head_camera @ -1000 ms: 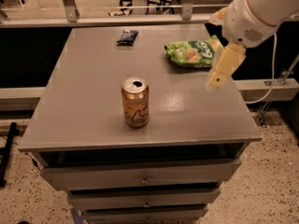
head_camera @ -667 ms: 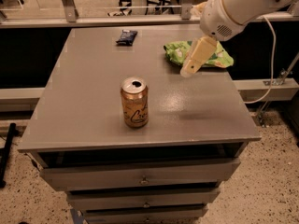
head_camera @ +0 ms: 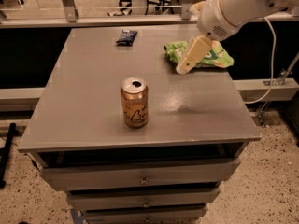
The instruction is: Move rxbar blueberry near orange can
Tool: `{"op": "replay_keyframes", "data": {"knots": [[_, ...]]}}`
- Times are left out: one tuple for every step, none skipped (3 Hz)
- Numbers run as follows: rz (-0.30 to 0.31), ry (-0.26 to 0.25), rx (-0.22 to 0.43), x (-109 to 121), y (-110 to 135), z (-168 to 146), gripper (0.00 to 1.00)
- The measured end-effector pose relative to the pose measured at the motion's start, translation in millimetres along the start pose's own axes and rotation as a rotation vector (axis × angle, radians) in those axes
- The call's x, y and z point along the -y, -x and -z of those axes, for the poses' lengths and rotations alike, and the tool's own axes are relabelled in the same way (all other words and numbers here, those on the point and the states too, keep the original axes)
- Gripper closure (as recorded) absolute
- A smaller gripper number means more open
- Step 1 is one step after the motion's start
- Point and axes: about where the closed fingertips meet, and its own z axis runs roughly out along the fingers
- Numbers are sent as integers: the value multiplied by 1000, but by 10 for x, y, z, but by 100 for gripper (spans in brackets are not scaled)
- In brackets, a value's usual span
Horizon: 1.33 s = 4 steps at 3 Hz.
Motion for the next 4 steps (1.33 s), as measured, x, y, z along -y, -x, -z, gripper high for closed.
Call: {"op": "replay_keyframes", "data": {"knots": [[-53, -92, 96, 471, 140, -505, 0], [-96, -158, 181, 1033, 333, -1010, 0], [-179, -164, 222, 1413, 418, -1528, 0], [-256, -124, 276, 1501, 576, -1961, 0]]}}
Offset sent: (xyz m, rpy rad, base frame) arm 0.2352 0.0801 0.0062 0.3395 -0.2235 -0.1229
